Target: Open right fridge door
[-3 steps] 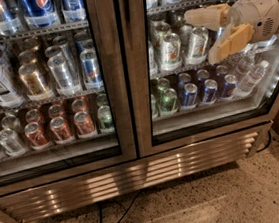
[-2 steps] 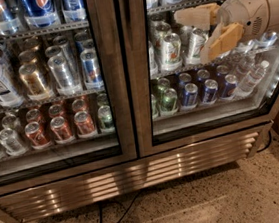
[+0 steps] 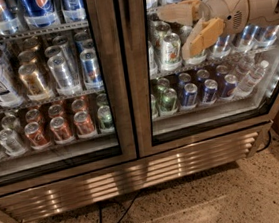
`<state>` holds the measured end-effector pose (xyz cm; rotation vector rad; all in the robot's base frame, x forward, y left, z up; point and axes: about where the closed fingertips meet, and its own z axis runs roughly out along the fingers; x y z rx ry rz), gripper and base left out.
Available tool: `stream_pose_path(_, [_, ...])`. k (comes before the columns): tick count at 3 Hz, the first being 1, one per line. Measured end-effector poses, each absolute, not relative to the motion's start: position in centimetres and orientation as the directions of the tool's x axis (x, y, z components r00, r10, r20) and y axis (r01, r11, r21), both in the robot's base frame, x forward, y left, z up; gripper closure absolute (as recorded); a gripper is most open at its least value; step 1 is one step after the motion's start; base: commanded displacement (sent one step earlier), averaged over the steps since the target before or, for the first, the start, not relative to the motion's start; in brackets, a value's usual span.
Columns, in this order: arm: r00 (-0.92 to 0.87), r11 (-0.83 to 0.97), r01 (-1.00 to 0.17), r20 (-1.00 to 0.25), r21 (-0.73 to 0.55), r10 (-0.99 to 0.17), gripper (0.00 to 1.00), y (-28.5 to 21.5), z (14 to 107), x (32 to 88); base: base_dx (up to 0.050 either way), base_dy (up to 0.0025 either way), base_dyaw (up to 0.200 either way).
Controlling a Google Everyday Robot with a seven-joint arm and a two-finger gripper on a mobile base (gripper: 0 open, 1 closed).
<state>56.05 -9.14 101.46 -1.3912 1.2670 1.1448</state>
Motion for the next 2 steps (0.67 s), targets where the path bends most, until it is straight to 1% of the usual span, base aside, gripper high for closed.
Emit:
stream_pose_path(1, [0.055,-0.102,-0.994,-0.991,-0.043,-0.120,0.00,-6.88,102.04,57.30,0.000,0.00000,0.000])
stream_pose_path(2, [0.055,-0.102,-0.994,-0.991,-0.043,-0.120,0.00,-6.88,102.04,57.30,0.000,0.00000,0.000])
